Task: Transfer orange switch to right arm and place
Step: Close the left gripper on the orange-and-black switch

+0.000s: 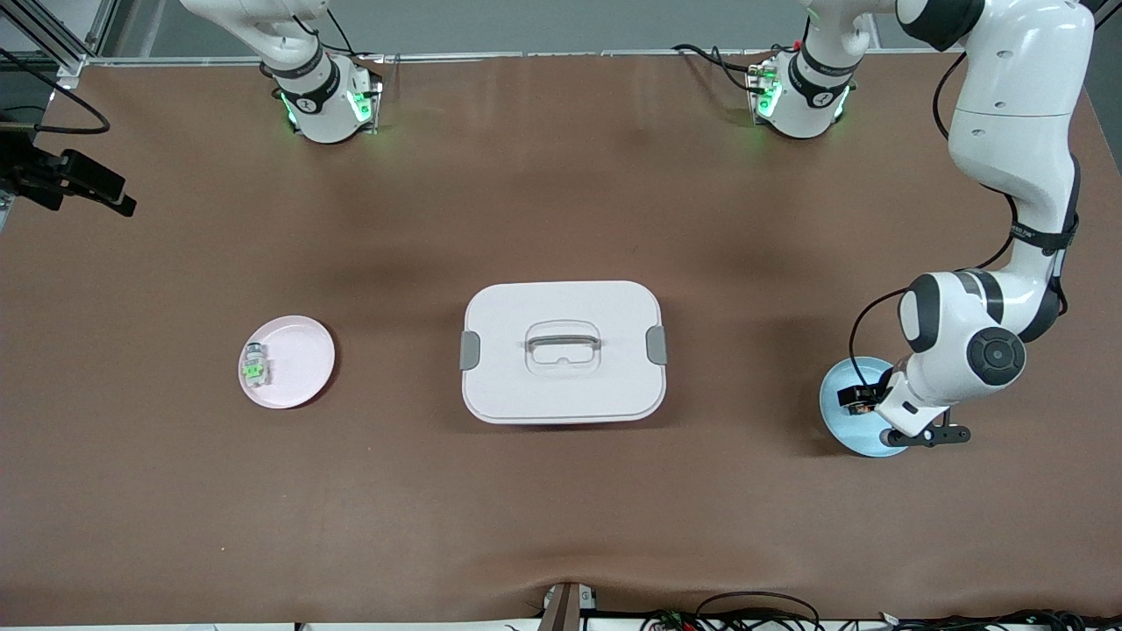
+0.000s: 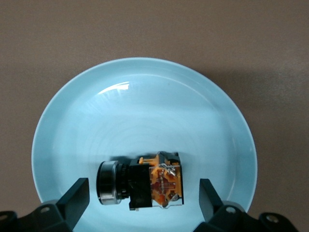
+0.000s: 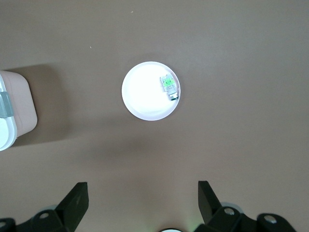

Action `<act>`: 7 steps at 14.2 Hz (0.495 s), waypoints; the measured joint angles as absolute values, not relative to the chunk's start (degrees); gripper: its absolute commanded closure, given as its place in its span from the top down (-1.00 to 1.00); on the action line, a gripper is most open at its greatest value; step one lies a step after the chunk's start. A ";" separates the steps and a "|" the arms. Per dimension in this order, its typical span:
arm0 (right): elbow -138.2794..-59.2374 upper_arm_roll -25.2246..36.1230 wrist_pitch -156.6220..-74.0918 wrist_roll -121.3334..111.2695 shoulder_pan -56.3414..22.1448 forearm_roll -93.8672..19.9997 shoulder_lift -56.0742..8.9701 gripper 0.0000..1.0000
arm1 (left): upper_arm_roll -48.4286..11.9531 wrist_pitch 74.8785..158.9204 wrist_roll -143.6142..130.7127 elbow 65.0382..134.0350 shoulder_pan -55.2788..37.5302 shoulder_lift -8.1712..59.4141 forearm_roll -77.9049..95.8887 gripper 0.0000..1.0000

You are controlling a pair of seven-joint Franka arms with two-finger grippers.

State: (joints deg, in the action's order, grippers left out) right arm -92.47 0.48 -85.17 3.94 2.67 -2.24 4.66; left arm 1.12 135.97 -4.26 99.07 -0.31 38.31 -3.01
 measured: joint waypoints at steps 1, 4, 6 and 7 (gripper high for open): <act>-92.47 0.47 -85.17 3.94 2.67 -2.24 4.66 1.00 | 1.12 135.97 -4.26 99.07 -0.33 38.40 -3.01 1.00; -92.47 0.47 -85.17 3.94 2.67 -2.24 4.66 1.00 | 1.12 136.19 -4.27 98.99 -0.26 38.85 -3.01 1.00; -92.47 0.47 -85.17 3.94 2.67 -2.24 4.66 1.00 | 1.13 136.37 -4.27 98.87 -0.14 39.11 -3.01 0.68; -92.47 0.47 -85.17 3.94 2.67 -2.24 4.66 1.00 | 1.13 136.40 -4.27 98.86 -0.11 39.20 -3.01 0.31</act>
